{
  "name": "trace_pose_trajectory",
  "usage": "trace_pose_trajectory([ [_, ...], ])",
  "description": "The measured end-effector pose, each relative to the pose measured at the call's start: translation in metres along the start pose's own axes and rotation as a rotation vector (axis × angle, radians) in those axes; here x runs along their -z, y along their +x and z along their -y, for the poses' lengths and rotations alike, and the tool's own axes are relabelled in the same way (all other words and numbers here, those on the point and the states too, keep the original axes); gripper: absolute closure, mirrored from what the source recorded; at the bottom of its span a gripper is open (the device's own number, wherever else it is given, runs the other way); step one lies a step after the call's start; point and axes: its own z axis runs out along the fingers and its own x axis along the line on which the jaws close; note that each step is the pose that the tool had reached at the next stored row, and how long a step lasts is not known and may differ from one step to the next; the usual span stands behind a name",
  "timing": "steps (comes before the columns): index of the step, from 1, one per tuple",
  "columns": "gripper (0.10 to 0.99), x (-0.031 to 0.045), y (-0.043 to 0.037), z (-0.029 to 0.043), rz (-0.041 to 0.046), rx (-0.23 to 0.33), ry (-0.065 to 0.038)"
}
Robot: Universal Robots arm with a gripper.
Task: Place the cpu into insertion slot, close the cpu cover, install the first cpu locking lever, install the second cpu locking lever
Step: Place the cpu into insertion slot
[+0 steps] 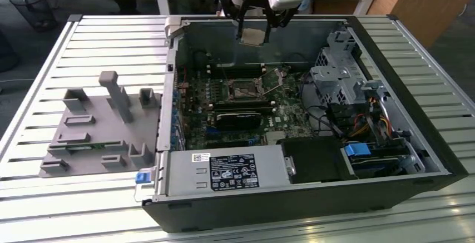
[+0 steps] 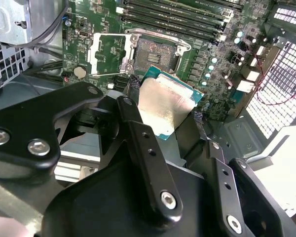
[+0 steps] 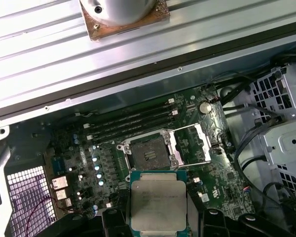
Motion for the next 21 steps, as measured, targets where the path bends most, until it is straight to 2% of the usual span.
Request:
trace_pose_trajectory([
  [21, 0.545, -0.0010, 0.0002, -0.0005, 0.0042, -0.045, 0.000],
])
